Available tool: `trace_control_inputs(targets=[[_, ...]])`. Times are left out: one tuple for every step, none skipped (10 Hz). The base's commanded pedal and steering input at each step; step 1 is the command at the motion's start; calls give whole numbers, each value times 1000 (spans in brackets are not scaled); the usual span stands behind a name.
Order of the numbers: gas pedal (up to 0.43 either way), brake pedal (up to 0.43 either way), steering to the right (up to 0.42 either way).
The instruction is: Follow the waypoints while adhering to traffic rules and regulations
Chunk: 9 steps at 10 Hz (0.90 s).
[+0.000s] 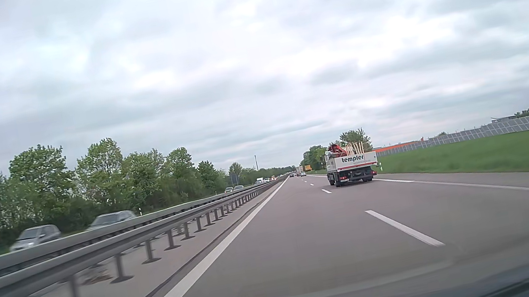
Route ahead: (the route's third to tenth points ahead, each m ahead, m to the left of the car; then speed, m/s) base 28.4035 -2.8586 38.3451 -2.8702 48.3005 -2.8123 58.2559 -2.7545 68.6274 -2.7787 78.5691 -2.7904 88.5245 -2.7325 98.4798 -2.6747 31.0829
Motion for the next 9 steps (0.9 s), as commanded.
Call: trace_control_inputs(targets=[[209,0,0],[209,0,0],[209,0,0],[209,0,0],[209,0,0],[209,0,0],[209,0,0],[197,0,0],[197,0,0]])
